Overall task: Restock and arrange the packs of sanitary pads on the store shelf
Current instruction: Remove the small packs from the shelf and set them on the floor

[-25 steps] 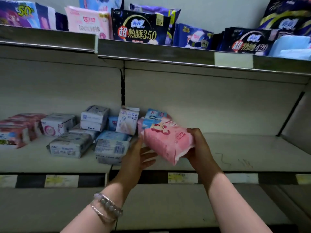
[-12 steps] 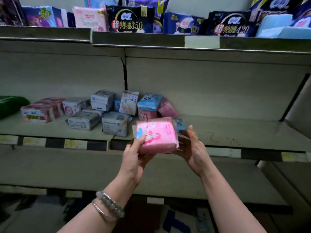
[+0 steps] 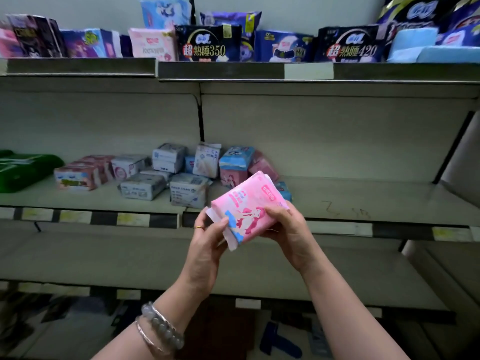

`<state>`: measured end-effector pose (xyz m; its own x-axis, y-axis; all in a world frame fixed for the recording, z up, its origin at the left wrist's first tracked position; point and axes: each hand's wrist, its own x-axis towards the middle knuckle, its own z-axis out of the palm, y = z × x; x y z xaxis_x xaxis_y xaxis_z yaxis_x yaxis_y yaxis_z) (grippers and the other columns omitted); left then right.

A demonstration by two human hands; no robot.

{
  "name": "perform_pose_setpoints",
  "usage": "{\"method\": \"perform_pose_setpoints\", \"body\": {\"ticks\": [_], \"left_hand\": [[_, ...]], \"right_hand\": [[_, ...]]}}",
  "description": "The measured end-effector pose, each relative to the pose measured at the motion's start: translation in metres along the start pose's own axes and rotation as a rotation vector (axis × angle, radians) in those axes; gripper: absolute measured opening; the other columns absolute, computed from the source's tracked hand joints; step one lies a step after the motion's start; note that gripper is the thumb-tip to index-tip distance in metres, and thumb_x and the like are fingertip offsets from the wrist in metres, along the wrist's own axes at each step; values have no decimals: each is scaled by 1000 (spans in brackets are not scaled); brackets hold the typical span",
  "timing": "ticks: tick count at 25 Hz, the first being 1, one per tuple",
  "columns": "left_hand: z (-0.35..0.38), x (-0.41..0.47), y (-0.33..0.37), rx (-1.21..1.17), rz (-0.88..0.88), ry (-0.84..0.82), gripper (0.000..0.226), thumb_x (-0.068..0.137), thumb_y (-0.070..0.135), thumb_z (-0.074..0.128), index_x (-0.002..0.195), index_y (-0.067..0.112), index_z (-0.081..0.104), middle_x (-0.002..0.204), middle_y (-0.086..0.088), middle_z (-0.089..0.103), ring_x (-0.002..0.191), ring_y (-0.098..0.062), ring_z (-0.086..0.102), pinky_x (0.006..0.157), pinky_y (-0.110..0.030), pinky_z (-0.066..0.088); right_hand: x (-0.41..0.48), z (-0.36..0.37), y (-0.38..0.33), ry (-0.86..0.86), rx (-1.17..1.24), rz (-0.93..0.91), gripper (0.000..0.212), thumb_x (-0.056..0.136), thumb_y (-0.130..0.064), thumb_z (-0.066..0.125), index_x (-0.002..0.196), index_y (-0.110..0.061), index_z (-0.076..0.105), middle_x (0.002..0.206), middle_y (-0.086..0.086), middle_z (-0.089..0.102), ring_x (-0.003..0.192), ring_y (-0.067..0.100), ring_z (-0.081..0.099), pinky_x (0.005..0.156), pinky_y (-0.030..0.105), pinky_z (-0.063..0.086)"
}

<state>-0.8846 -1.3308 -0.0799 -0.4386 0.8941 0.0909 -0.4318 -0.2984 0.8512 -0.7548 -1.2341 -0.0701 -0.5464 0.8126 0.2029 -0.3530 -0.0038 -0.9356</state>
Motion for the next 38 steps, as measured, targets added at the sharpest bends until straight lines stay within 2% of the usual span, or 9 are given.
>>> {"method": "perform_pose_setpoints", "body": {"ticks": [8, 13, 17, 22, 24, 26, 30, 33, 38], "left_hand": [[-99, -14, 26, 258, -37, 55, 27, 83, 4, 60, 109, 11, 60, 91, -1, 70, 80, -5, 65, 72, -16, 53], [-169, -23, 33, 298, -112, 67, 41, 65, 21, 71, 104, 14, 60, 96, -4, 72, 95, -14, 66, 89, -32, 49], [-206, -21, 24, 347, -229, 17, 41, 72, 21, 72, 110, 14, 58, 105, -6, 69, 102, -18, 64, 90, -35, 50], [-230, -23, -6, 484, -358, -32, 40, 77, 20, 72, 113, 15, 55, 109, -4, 67, 104, -18, 62, 95, -42, 49], [-235, -25, -19, 534, -422, -38, 59, 72, 29, 77, 122, 11, 50, 115, -5, 64, 106, -16, 61, 97, -41, 47], [-242, -26, -38, 585, -486, -51, 74, 64, 41, 78, 125, 12, 48, 116, -3, 64, 106, -15, 61, 96, -39, 48], [-245, -18, -88, 647, -527, -102, 44, 83, 20, 66, 123, 22, 50, 111, 5, 64, 102, -8, 60, 77, -18, 47], [-249, -11, -140, 631, -574, -42, 45, 84, 14, 64, 125, 17, 49, 118, -2, 61, 109, -19, 58, 85, -26, 49], [-291, 1, -247, 577, -653, -13, 43, 83, 11, 64, 124, 13, 51, 119, -5, 62, 108, -21, 59, 92, -35, 50]], "right_hand": [[1, 65, 48, 27, -104, 98, 51, 62, -21, 71, 109, -10, 54, 93, 4, 67, 77, 13, 67, 62, 26, 53], [3, 123, 95, 163, -83, 147, 52, 69, -13, 74, 116, -10, 51, 91, 2, 69, 77, 11, 67, 60, 22, 52], [-7, 140, 119, 212, -137, 175, 43, 78, -12, 69, 119, -12, 53, 95, 0, 69, 88, 14, 67, 69, 23, 53], [-24, 129, 151, 263, -223, 283, 79, 63, -25, 78, 133, -14, 43, 110, 9, 68, 98, 21, 67, 78, 31, 55], [-32, 120, 166, 261, -229, 344, 91, 60, -23, 83, 139, -16, 37, 112, 10, 67, 101, 23, 66, 84, 37, 55], [-40, 108, 186, 235, -273, 395, 87, 63, -19, 83, 137, -18, 37, 112, 7, 66, 104, 22, 64, 88, 40, 53], [-43, 70, 232, 221, -331, 447, 58, 74, 1, 72, 122, -23, 49, 106, -5, 62, 96, 8, 61, 74, 23, 51], [-42, 37, 266, 182, -340, 501, 47, 75, 2, 69, 99, -34, 50, 97, -8, 64, 82, 2, 65, 64, 18, 51], [-46, -21, 361, 174, -383, 520, 54, 68, 2, 76, 112, -20, 53, 111, 7, 65, 103, 23, 63, 83, 38, 53]]}}
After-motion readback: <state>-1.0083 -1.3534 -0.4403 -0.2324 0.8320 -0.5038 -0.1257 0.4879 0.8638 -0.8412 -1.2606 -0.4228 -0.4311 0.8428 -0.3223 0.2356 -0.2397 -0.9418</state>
